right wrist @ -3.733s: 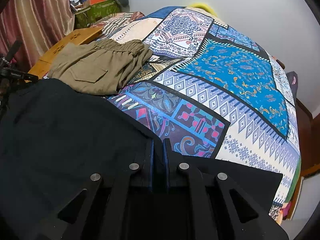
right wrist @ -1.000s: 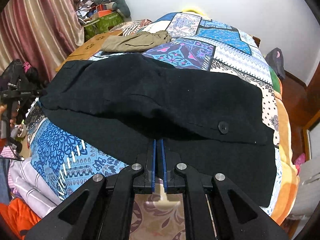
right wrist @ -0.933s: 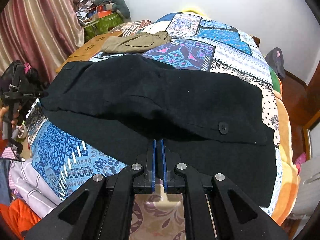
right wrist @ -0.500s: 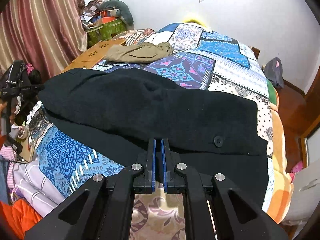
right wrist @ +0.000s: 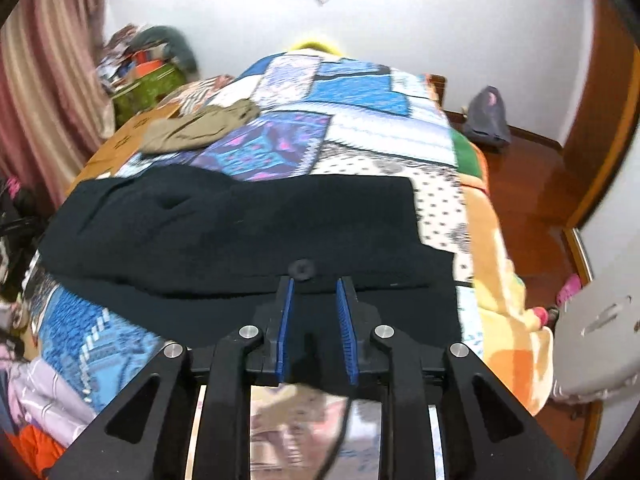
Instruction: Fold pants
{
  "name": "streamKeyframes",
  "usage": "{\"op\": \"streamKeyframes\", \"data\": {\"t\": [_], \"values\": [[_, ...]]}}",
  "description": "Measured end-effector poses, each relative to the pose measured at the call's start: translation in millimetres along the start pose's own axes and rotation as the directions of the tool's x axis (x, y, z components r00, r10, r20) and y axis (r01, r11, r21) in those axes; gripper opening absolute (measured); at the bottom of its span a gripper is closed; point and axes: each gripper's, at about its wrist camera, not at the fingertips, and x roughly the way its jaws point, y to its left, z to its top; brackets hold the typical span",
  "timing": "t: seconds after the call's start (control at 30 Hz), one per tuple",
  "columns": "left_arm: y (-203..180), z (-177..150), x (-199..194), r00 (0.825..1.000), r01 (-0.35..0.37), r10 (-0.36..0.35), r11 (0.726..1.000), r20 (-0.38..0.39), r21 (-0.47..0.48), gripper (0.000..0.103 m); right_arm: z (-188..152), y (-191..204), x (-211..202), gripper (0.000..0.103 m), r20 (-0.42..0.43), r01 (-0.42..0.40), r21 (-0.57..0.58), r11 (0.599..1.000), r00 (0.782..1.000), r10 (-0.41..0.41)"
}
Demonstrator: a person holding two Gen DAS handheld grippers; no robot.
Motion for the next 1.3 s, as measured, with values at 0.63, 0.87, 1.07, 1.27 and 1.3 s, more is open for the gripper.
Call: {"op": "streamKeyframes", "data": {"t": [0.63,0.87,1.07,1.27,1.3], "values": [[-188.6,49.2,23.5,0.958,0.286,-0.286,0.945,-0.026,0.161,0.043,4.4,-79.1,70.8,0.035,-0.087,0.083,0.125,0.989,0.994,-0.073],[-219.9,35.1,64.6,0.948,0.309,-0.289,0.935,-0.131,0.174,0.043,1.6,-96.2,103.1,0.036,-0.137,0.074,0.162,0.984,0.989,-0.052],[-225.4,27.3,83.8,0.940,0.317,-0.290,0.937,-0.178,0.144,0.043,-1.3,-97.9,115.6,0.027,-0.140,0.008,0.178,0.984,0.990,0.018],[-227.4,31.3,69.6,0.944,0.310,-0.282,0.937,-0.173,0.164,0.043,1.9,-93.3,100.8,0.010,-0.100,0.014,0.156,0.988,0.995,0.002],[-227.0,32.6,62.2,0.942,0.319,-0.293,0.933,-0.166,0.164,0.043,2.9,-92.8,93.3,0.010,-0.082,0.011,0.157,0.988,0.997,0.002]]}}
